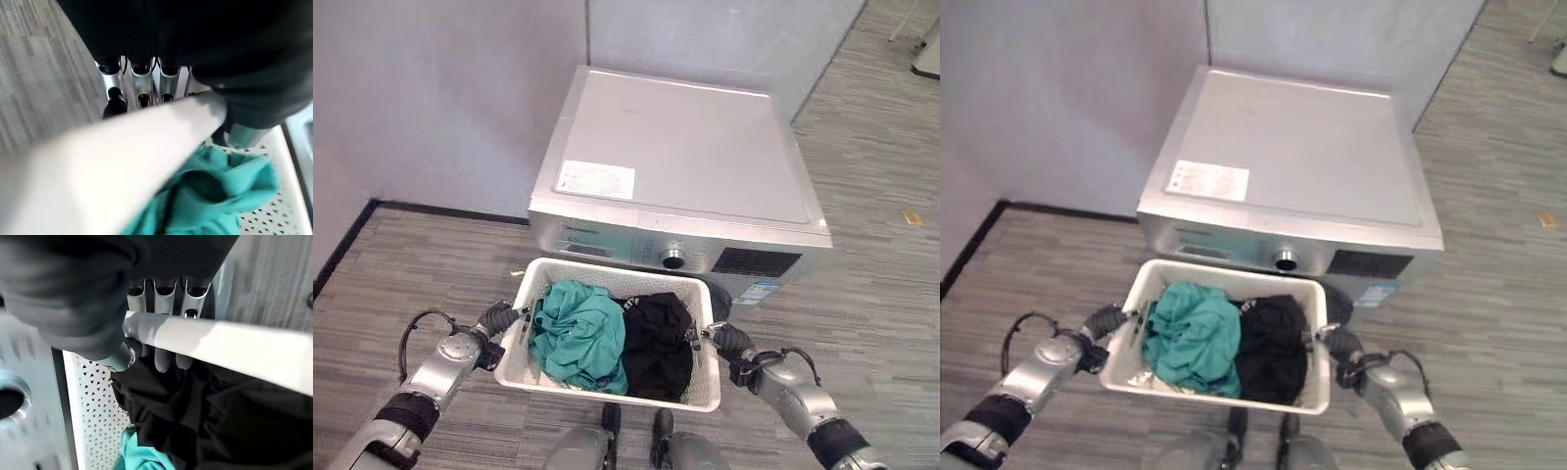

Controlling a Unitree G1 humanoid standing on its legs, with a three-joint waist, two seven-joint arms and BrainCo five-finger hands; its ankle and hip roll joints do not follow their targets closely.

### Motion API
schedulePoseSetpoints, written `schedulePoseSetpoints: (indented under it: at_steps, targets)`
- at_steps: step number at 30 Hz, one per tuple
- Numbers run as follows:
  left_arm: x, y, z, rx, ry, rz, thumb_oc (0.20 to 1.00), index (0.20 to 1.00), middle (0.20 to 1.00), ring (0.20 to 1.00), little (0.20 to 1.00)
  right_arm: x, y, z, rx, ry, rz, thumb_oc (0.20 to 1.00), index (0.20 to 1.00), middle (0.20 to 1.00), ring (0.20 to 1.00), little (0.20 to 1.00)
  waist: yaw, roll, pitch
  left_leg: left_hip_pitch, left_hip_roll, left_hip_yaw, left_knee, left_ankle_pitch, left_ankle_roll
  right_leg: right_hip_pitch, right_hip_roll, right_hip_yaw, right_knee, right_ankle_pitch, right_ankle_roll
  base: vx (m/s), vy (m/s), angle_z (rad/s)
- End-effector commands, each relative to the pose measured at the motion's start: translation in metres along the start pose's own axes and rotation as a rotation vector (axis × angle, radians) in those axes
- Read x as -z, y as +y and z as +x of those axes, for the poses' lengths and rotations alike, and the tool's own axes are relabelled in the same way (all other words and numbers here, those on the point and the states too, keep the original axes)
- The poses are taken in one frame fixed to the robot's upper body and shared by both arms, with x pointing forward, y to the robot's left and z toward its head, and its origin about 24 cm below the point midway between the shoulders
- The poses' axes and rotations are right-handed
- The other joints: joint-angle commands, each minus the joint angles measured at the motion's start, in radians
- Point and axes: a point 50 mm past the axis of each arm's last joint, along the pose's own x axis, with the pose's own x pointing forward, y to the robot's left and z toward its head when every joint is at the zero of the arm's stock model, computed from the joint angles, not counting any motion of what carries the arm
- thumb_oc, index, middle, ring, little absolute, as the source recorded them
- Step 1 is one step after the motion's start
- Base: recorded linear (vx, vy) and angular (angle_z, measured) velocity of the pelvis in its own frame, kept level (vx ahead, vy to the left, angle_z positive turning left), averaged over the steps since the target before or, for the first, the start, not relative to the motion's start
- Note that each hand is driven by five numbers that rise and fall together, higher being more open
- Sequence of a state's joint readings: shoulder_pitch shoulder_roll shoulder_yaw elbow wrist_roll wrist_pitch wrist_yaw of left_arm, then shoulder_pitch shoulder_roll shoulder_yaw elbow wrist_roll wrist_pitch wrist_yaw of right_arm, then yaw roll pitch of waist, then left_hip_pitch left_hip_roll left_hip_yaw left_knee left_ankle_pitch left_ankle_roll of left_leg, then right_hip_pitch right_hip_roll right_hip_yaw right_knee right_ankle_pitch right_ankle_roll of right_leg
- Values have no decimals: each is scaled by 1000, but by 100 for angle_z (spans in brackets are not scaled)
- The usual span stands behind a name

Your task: Grab the laundry basket,head to the washer,open it,put in the laundry and shut it.

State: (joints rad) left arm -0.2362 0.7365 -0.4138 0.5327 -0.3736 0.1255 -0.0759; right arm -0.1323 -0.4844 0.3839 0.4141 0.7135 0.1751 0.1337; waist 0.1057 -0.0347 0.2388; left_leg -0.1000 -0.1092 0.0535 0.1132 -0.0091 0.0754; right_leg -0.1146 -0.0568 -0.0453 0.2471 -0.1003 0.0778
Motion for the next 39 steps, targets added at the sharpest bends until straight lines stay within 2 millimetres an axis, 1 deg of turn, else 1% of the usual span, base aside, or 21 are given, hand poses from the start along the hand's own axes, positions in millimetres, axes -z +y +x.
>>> schedulePoseSetpoints:
  at_steps: [1,3,4,6,7,9,14,18,19,21,22,24,25,27,28,29,30,32,34,37,39]
  targets:
    - [-40,49,-8,-155,-203,-121,200,200,200,200,200,-57,36,7,-301,-159,-139,200,200,200,200,200,22,2,-116,30,74,-122,51,-74,-84,159,-43,-31,-217,41,61,125,-90,-1]
    - [-28,50,-13,-154,-181,-141,200,200,200,200,200,-61,52,7,-388,-151,-187,200,200,200,200,200,30,2,-125,44,79,-132,26,-66,-90,178,-42,-45,-247,43,56,89,-99,-7]
    - [-21,53,-17,-164,-166,-159,200,200,200,200,200,-64,67,9,-454,-153,-212,200,200,200,200,200,35,1,-126,46,82,-149,11,-55,-99,189,-39,-56,-258,39,52,50,-114,11]
    - [-14,55,-20,-171,-149,-165,200,200,200,200,200,-68,79,8,-513,-156,-239,200,200,200,200,200,41,0,-128,45,86,-162,7,-51,-104,192,-37,-65,-259,33,47,30,-82,46]
    - [-14,55,-20,-171,-149,-165,200,200,200,200,200,-68,79,8,-514,-156,-239,200,200,200,200,200,39,0,-128,45,85,-162,7,-51,-104,192,-37,-65,-259,33,47,15,-55,38]
    - [-9,63,-28,-177,-130,-129,200,200,200,200,200,-68,94,5,-602,-129,-285,200,200,200,200,200,51,0,-125,41,86,-182,12,-50,-111,198,-36,-84,-254,22,40,25,-92,33]
    - [-4,76,-39,-198,-113,-96,200,200,200,200,200,-71,107,4,-660,-119,-331,200,200,200,200,200,62,6,-127,42,85,-202,10,-50,-116,209,-36,-102,-250,14,37,22,-48,25]
    - [-5,108,-61,-279,-101,-43,200,200,200,200,200,-98,142,6,-769,-174,-424,200,200,200,200,200,89,16,-132,50,92,-206,2,-47,-118,208,-34,-111,-229,2,36,20,-40,5]
    - [-6,119,-69,-300,-92,-11,200,200,200,200,200,-109,160,7,-821,-190,-487,200,200,200,200,200,100,17,-135,53,94,-210,-6,-43,-119,207,-33,-114,-225,-1,36,-1,-34,6]
    - [-7,132,-79,-336,-85,7,200,200,200,200,200,-122,182,5,-875,-219,-549,200,200,200,200,200,114,17,-140,56,96,-211,-13,-38,-120,209,-33,-117,-229,1,37,3,-16,3]
    - [-7,132,-80,-338,-85,7,200,200,200,200,200,-122,183,5,-876,-219,-549,200,200,200,200,200,112,16,-139,56,96,-211,-13,-38,-120,210,-33,-118,-229,1,37,16,-16,4]
    - [-3,157,-97,-415,-48,7,200,200,200,200,200,-136,224,5,-957,-245,-629,200,200,200,200,200,143,13,-154,63,98,-212,-27,-33,-122,222,-32,-121,-243,5,39,28,-13,7]
    - [0,169,-105,-457,-20,5,200,200,200,200,200,-141,238,7,-965,-251,-655,200,200,200,200,200,156,11,-162,67,97,-216,-38,-29,-122,228,-33,-122,-252,8,40,32,2,4]
    - [-2,182,-113,-500,-14,10,200,200,200,200,200,-152,252,7,-969,-280,-711,200,200,200,200,200,169,8,-172,69,97,-221,-46,-24,-124,234,-34,-123,-261,11,40,0,0,0]
    - [-2,182,-113,-501,-14,11,200,200,200,200,200,-152,252,8,-970,-280,-711,200,200,200,200,200,168,8,-172,69,97,-221,-47,-24,-124,235,-34,-124,-261,11,40,19,6,8]
    - [-5,188,-117,-525,-21,13,200,200,200,200,200,-161,256,9,-951,-307,-712,200,200,200,200,200,176,6,-178,70,96,-223,-52,-23,-124,239,-34,-126,-269,14,41,24,14,20]
    - [-17,197,-123,-554,-52,25,200,200,200,200,200,-173,263,10,-930,-341,-716,200,200,200,200,200,184,2,-186,70,93,-228,-55,-22,-125,244,-36,-130,-277,18,42,36,21,21]
    - [-30,205,-127,-580,-92,27,200,200,200,200,200,-187,264,12,-889,-373,-733,200,200,200,200,200,193,-2,-194,69,89,-234,-59,-21,-125,248,-36,-133,-286,21,43,31,20,13]
    - [-38,212,-127,-610,-120,9,200,200,200,200,200,-200,267,13,-862,-399,-719,200,200,200,200,200,192,-6,-200,71,88,-238,-64,-19,-126,251,-37,-133,-292,24,44,25,20,11]
    - [-67,215,-119,-610,-217,-22,200,200,200,200,200,-231,258,9,-784,-473,-710,200,200,200,200,200,183,-11,-209,73,86,-237,-74,-15,-127,254,-38,-134,-298,29,47,22,32,7]
    - [-77,217,-117,-602,-242,-27,200,200,200,200,200,-240,252,8,-762,-489,-707,200,200,200,200,200,183,-12,-211,73,86,-236,-74,-16,-126,254,-38,-134,-299,31,49,0,0,0]
